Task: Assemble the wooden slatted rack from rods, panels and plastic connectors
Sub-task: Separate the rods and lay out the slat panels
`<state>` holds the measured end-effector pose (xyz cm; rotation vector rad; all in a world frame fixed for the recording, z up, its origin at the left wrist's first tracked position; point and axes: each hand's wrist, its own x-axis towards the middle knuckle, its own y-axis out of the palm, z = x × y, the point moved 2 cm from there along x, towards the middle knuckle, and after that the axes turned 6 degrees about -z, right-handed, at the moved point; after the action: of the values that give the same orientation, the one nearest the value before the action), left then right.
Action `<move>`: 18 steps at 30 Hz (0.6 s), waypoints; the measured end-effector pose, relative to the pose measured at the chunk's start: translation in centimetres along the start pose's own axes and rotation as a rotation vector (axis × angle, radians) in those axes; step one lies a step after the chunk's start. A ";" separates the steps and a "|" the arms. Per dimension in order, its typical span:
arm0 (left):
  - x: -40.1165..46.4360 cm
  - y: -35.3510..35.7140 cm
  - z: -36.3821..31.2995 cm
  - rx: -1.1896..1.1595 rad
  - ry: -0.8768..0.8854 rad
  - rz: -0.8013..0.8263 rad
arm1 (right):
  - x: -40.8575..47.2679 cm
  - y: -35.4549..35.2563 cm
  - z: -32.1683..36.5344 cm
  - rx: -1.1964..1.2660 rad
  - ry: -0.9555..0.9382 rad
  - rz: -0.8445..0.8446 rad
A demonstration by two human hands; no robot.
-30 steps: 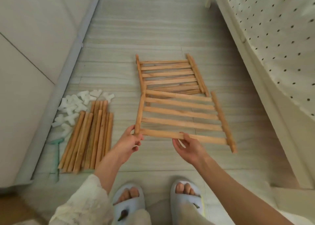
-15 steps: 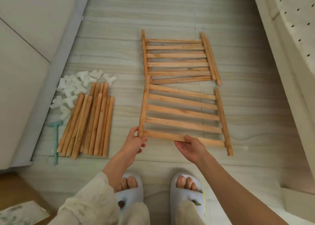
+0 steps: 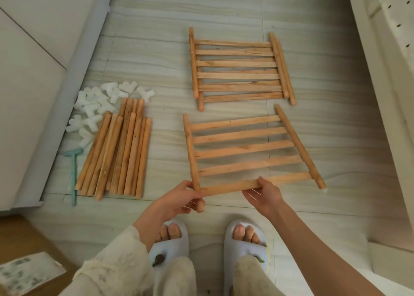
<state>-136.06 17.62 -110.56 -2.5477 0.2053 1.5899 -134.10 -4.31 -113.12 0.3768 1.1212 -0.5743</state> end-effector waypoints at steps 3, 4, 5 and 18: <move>0.7 -0.7 -0.4 -0.092 0.041 -0.135 | -0.7 1.2 0.6 0.028 0.037 0.084; 1.0 -1.0 -1.0 -0.133 0.073 -0.181 | -0.9 1.9 1.1 0.056 0.044 0.121; 1.5 -1.2 -1.7 -0.160 0.105 -0.220 | -1.1 2.6 1.7 0.086 0.049 0.151; 8.2 -4.6 -4.1 -0.064 0.114 -0.416 | 2.3 7.2 2.3 -0.664 -0.276 0.139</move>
<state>-128.09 21.02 -115.96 -2.5116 -0.3479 1.3144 -127.33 -0.36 -114.32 -0.1955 0.9454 -0.1039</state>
